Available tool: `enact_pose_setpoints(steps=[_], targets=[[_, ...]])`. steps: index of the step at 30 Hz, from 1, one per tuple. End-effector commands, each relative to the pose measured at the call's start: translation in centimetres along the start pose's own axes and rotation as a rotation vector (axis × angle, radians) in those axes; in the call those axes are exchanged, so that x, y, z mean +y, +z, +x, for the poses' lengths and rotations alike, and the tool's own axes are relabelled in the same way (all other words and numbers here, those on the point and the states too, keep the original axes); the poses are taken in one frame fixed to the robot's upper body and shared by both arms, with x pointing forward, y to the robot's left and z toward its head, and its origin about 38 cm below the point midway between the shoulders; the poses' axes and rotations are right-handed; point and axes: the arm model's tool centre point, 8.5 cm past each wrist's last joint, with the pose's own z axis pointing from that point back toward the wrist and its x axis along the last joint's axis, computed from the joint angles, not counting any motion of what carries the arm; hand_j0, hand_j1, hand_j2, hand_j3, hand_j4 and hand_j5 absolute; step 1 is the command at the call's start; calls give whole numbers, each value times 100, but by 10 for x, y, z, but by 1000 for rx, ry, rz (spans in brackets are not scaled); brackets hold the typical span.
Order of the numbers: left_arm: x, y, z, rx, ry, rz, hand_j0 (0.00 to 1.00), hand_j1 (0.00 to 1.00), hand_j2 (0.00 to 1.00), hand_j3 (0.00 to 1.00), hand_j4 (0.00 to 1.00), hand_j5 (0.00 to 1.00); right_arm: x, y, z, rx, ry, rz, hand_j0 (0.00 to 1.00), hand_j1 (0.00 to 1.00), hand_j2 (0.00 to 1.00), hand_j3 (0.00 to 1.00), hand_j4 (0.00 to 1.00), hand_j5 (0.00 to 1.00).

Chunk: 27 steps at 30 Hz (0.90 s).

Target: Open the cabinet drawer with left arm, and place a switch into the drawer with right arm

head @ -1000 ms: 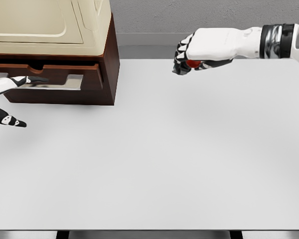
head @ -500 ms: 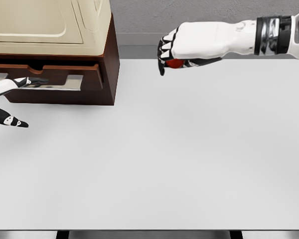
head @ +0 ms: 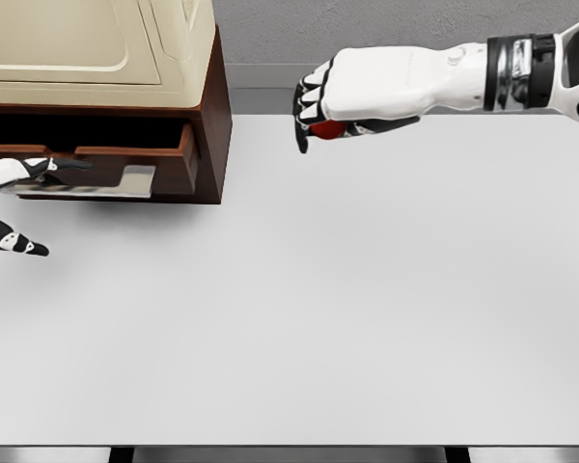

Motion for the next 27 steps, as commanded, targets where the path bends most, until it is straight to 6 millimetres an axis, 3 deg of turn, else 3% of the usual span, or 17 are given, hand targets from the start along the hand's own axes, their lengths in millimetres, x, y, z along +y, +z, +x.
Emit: enact_pose_setpoints(steps=[1,7,19,27], targets=[[-9,-2,6,-26,-17,-42,100,100,100,100,100,100,-2,-4,2,-11,-4,-10,52,52,52,52,52,52],[-19,2,7,-24,2,-64,100,100,100,100,100,100,-5,-10,7,-38,-10,-24,52,52,52,52,52,52],[-15,8,16,-24,-18,-80,100,100,100,100,100,100,-25,-21,24,-110,4,-65,52,52,52,52,52,52],[-17,12,23,-27,-25,-102,100,100,100,100,100,100,-26,-26,22,-112,1,-64,52,52,52,52,52,52]])
